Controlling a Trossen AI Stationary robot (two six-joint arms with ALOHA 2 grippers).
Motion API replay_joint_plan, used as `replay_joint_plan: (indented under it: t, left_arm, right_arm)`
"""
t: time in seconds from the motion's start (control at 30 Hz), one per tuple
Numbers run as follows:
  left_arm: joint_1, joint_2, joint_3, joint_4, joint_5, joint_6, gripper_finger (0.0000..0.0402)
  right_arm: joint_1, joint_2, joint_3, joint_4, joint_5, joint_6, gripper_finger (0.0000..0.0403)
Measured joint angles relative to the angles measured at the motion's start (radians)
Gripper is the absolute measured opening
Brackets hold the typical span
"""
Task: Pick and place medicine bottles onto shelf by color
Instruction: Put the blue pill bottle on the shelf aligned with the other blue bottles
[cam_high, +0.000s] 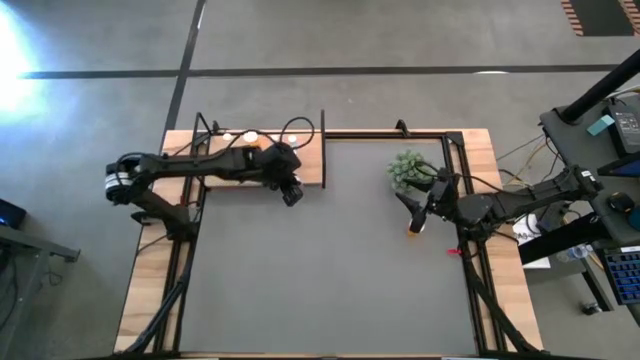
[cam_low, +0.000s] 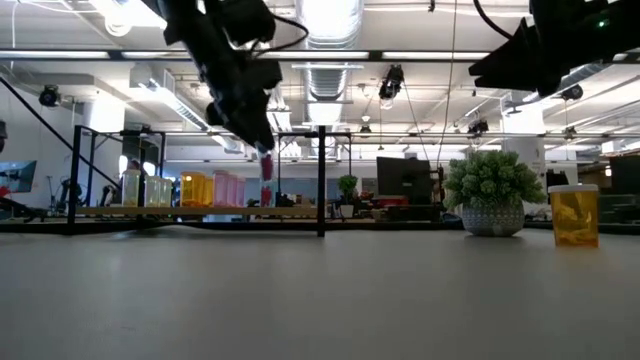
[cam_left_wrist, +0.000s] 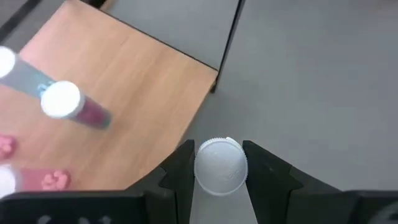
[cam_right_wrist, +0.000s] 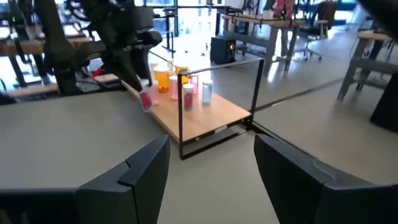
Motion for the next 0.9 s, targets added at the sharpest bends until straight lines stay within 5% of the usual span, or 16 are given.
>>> replay_joint_plan:
  t: [0.4, 0.9]
  left_arm:
    - [0.035, 0.111, 0.117, -0.121, 0.001, 0.25, 0.0103]
    - [0.132, 0.111, 0.085, -0.107, -0.004, 0.264, 0.0103]
  right_arm:
    - [0.0, 0.001, 0.0, 0.0, -0.002, -0.023, 0.0226]
    - [0.0, 0.001, 0.0, 0.0, -0.002, -0.023, 0.0226]
